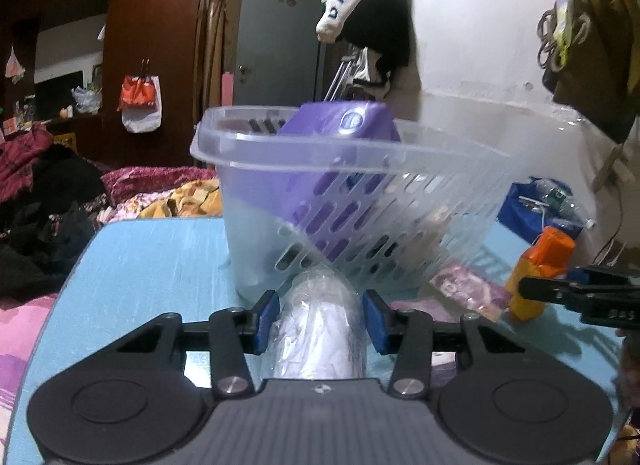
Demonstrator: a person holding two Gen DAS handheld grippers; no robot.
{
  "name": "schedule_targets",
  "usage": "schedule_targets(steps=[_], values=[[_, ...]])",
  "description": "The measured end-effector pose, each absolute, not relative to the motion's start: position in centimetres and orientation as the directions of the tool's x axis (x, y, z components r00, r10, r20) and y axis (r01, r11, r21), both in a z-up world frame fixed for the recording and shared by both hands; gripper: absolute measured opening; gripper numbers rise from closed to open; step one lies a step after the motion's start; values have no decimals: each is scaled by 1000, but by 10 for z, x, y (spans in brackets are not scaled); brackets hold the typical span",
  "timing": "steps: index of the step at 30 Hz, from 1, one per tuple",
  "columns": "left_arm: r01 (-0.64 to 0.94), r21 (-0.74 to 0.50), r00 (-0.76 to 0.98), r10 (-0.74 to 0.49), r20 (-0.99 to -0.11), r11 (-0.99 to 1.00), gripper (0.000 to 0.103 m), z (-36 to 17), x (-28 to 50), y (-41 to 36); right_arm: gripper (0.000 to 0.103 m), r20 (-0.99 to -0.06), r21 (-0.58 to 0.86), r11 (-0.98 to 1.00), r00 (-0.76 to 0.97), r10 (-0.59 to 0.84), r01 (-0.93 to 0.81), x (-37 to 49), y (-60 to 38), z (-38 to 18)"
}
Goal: Organize objects
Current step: 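Close the right gripper on the orange-capped bottle while the left gripper grasps a clear bag, then carry the bottle and clear bag over the basket and open both grippers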
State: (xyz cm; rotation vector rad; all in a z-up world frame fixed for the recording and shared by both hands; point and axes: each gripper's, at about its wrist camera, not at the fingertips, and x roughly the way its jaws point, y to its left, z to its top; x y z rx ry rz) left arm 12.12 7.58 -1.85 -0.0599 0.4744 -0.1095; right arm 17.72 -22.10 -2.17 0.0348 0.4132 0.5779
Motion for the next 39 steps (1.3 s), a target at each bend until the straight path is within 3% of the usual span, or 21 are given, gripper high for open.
schedule_targets(steps=[6, 14, 18, 24, 35, 36, 38, 39], values=[[119, -101, 908, -149, -391, 988, 49, 5, 104, 77, 58, -309, 191, 810, 749, 586, -555, 162, -235, -1], [125, -127, 951, -155, -269, 984, 50, 91, 126, 76, 58, -205, 131, 782, 755, 623, -610, 163, -223, 94], [60, -140, 949, -100, -298, 988, 50, 118, 183, 78, 58, -253, 95, 806, 769, 587, -584, 207, -189, 122], [-54, -138, 909, -9, -418, 989, 49, 99, 249, 85, 58, -379, 91, 850, 771, 512, -519, 269, -164, 107], [-103, -105, 905, 49, -423, 989, 51, 79, 274, 96, 59, -451, 137, 847, 729, 515, -514, 294, -154, 78], [-111, -92, 908, 64, -414, 990, 53, 78, 271, 95, 60, -455, 137, 848, 728, 513, -512, 294, -154, 77], [-110, -79, 921, 72, -383, 991, 79, 79, 264, 93, 81, -429, 137, 850, 743, 514, -509, 289, -156, 79], [-103, -78, 930, 68, -361, 992, 83, 80, 259, 93, 95, -404, 137, 849, 754, 519, -511, 284, -158, 81]])
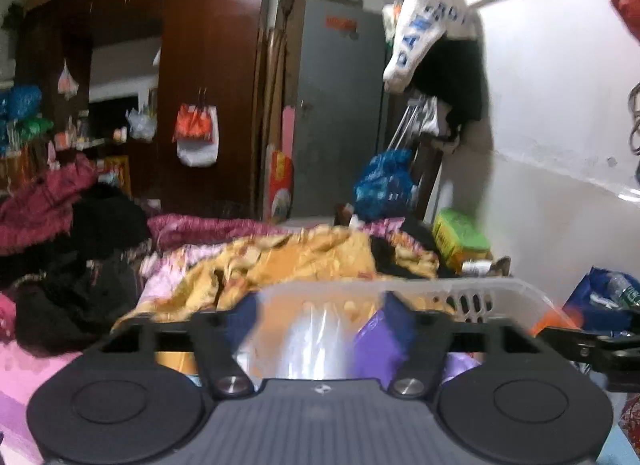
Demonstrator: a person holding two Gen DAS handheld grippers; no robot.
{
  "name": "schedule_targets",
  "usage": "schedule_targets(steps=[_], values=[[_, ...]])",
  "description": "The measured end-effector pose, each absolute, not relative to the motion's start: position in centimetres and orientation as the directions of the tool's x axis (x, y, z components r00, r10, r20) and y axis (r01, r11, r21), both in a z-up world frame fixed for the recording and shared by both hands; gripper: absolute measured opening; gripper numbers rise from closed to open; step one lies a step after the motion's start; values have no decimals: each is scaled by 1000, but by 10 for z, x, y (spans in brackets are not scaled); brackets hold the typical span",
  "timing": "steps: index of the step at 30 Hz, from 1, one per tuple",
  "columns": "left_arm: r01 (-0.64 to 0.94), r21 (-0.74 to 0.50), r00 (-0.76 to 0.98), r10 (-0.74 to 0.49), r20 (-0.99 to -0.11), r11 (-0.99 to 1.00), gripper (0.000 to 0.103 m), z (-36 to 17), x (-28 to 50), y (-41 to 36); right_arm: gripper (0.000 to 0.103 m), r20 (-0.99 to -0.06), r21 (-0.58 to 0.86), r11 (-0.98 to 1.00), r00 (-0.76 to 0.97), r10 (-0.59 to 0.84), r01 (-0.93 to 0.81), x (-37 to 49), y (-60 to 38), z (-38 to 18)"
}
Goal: Organize objects
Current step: 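Carry the bottle and clear bag over the basket and open both grippers, then withdraw both grippers toward the purple packets on the table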
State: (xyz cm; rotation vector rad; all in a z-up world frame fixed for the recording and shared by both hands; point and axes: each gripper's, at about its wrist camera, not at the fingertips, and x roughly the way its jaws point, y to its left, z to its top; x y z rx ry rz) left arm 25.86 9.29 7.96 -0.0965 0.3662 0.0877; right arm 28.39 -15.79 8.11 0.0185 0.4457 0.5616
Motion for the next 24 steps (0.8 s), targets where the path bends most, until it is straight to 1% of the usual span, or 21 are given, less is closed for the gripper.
schedule_targets(steps=[1, 3, 6, 7, 8, 10, 12, 14, 17, 20, 24], values=[[-101, -75, 938, 69, -339, 992, 87, 82, 253, 92, 101, -374, 139, 847, 765, 525, -513, 278, -162, 84], [-110, -70, 947, 84, -309, 991, 87, 87, 237, 89, 102, -320, 144, 847, 786, 529, -511, 264, -172, 92], [-101, -55, 971, 86, -225, 993, 87, 93, 193, 85, 103, -243, 158, 830, 794, 558, -535, 231, -197, 97], [-100, -47, 975, 88, -206, 994, 89, 91, 175, 84, 103, -220, 163, 820, 790, 572, -548, 218, -207, 96], [-92, -52, 977, 80, -195, 994, 90, 88, 162, 84, 103, -203, 169, 813, 787, 582, -558, 207, -215, 93], [-54, -65, 982, 41, -186, 996, 92, 76, 133, 84, 103, -200, 180, 810, 785, 586, -559, 190, -230, 81], [-37, -83, 979, 19, -204, 996, 93, 61, 115, 85, 103, -224, 197, 805, 774, 592, -559, 179, -240, 63], [-23, -80, 968, 3, -251, 997, 93, 44, 107, 81, 103, -251, 228, 799, 759, 601, -557, 175, -243, 47], [17, -68, 945, -38, -325, 998, 93, 18, 107, 70, 103, -318, 246, 788, 721, 616, -565, 176, -235, 22], [56, -64, 923, -76, -376, 996, 93, -2, 113, 59, 103, -373, 239, 793, 701, 608, -561, 185, -221, 9], [97, -24, 880, -97, -464, 995, 93, -22, 130, 38, 103, -432, 216, 799, 679, 593, -561, 193, -208, -6]])
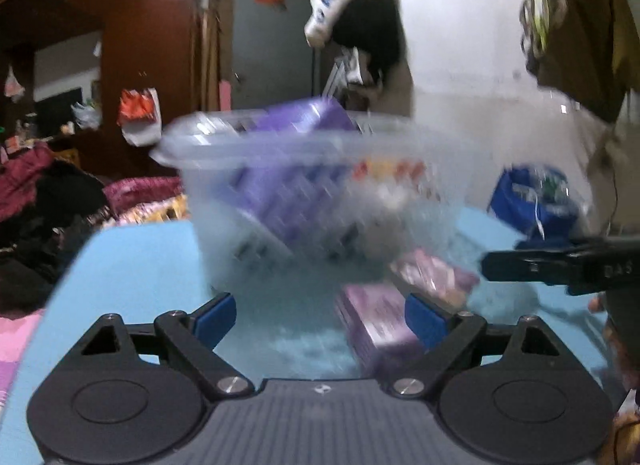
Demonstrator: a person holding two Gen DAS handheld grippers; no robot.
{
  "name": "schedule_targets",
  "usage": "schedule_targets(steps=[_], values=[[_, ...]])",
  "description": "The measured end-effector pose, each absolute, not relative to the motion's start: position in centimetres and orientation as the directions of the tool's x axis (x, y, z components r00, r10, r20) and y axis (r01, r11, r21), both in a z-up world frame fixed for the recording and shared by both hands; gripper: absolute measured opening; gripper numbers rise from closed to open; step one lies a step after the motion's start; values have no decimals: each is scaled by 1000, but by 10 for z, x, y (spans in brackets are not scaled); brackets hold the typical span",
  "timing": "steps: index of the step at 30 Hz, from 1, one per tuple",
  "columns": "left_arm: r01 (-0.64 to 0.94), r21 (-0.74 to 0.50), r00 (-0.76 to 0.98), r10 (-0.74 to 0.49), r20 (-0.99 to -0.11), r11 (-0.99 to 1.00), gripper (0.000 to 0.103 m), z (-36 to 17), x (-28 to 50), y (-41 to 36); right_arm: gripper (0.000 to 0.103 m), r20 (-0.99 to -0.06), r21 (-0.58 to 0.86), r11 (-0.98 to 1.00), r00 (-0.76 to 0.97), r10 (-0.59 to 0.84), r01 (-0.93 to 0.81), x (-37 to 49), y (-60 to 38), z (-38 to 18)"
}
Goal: Organize objects
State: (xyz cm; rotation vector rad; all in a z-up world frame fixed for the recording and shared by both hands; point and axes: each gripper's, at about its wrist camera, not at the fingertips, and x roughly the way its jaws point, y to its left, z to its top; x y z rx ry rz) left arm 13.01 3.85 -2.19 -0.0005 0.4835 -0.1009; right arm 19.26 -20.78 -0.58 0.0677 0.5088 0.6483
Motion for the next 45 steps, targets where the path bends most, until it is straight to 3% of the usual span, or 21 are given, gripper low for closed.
schedule_targets(steps=[11, 18, 20, 21, 24, 26, 37, 45], values=[[146, 32, 866, -112, -487, 989, 93, -31, 125, 14, 101, -506, 185, 812, 655, 561, -553, 197, -188, -25], [124, 45, 861, -85, -502, 991, 89, -35, 131, 8, 85, -524, 176, 810, 643, 558, -559, 198, -182, -26], [130, 52, 857, -86, -509, 990, 78, -36, 132, 6, 78, -533, 166, 809, 639, 555, -564, 198, -178, -25], [133, 57, 856, -85, -510, 990, 73, -36, 132, 5, 69, -545, 161, 805, 629, 555, -571, 199, -176, -26], [139, 55, 849, -91, -520, 989, 47, -38, 134, 5, 53, -553, 159, 793, 613, 565, -587, 197, -175, -27], [137, 40, 852, -97, -514, 990, 45, -39, 132, 7, 51, -549, 152, 795, 619, 562, -587, 193, -175, -26], [181, 10, 917, -165, -362, 983, 45, -28, 93, 19, 49, -431, 115, 778, 674, 599, -618, 158, -196, -13], [210, 17, 954, -201, -223, 978, 45, 36, 75, 24, 49, -275, 79, 756, 715, 643, -650, 130, -207, 46]])
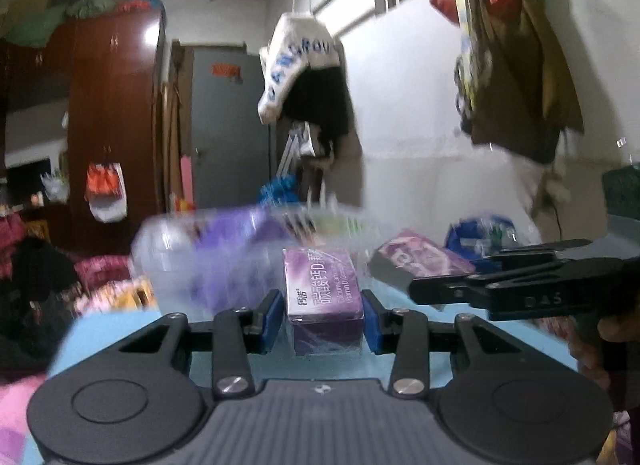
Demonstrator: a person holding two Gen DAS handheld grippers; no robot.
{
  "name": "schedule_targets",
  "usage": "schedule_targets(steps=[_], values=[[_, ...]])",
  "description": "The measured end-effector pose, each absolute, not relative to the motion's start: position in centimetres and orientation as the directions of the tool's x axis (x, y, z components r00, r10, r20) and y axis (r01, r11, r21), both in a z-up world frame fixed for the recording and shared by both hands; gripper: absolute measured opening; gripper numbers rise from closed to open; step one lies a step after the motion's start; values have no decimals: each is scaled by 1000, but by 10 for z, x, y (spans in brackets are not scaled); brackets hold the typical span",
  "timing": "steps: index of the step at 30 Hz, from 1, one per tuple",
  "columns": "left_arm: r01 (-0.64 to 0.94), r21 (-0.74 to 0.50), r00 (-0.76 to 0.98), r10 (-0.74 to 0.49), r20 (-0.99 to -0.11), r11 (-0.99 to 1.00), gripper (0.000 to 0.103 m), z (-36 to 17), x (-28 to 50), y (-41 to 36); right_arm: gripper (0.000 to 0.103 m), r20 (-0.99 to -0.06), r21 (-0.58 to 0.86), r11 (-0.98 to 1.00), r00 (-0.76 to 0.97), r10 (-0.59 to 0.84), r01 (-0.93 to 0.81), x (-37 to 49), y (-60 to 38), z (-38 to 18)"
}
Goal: Organize objects
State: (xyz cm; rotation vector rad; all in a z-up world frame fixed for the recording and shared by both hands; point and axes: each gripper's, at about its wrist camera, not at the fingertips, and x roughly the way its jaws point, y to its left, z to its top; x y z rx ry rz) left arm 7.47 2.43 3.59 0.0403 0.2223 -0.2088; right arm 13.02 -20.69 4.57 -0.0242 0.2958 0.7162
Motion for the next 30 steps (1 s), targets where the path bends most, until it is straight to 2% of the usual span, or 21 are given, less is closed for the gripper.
schedule_targets(steps=[4, 10, 14, 17, 26, 27, 28, 29, 30], values=[[204, -11, 954, -201, -225, 979, 45, 84, 118, 23, 49, -246, 23, 792, 764, 596, -610, 154, -195, 88], [160, -85, 912, -180, -368, 984, 45, 110, 221, 15, 49, -351, 4, 854, 799, 488, -520, 231, -169, 106], [104, -88, 884, -133, -449, 991, 45, 103, 262, 11, 49, -396, 40, 847, 769, 501, -531, 256, -164, 95], [90, -67, 875, -111, -472, 994, 45, 99, 276, 7, 49, -416, 31, 844, 761, 498, -535, 264, -160, 87], [78, -73, 888, -103, -448, 994, 46, 95, 279, 9, 49, -425, 28, 835, 749, 508, -550, 264, -158, 76], [74, -77, 893, -100, -439, 994, 48, 95, 279, 9, 49, -427, 29, 833, 747, 510, -552, 265, -158, 75], [71, -81, 898, -99, -429, 994, 60, 96, 279, 10, 50, -424, 31, 835, 749, 508, -549, 265, -158, 75], [59, -82, 903, -88, -420, 995, 77, 97, 279, 11, 52, -421, 33, 836, 751, 508, -548, 265, -158, 75], [52, -80, 908, -80, -411, 995, 83, 97, 278, 11, 53, -420, 33, 835, 751, 510, -549, 265, -158, 75]])
